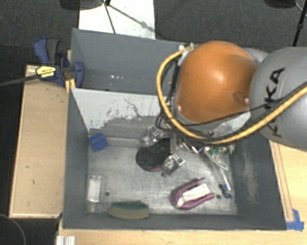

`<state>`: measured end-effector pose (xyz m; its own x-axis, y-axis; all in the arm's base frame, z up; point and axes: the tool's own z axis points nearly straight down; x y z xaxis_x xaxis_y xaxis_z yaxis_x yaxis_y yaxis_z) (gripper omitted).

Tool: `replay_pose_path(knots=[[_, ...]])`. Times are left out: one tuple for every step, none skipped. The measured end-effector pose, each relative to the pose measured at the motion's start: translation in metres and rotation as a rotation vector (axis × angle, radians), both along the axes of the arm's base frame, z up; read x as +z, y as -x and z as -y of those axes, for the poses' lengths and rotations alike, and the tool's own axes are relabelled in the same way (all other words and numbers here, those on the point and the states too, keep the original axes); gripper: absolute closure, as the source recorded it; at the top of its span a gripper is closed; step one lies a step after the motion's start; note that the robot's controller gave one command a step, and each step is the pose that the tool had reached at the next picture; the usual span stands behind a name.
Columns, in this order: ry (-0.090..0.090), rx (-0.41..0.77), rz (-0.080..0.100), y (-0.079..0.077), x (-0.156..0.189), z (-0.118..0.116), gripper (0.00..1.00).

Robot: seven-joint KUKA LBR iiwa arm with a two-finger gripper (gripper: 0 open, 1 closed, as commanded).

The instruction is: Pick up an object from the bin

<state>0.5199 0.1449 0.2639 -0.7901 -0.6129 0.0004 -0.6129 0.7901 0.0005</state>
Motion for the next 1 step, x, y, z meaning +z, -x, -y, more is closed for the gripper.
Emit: replay_pose_path(knots=[[0.000, -0.001, 0.000, -0.0001, 0.0001, -0.0002, 1.00]])
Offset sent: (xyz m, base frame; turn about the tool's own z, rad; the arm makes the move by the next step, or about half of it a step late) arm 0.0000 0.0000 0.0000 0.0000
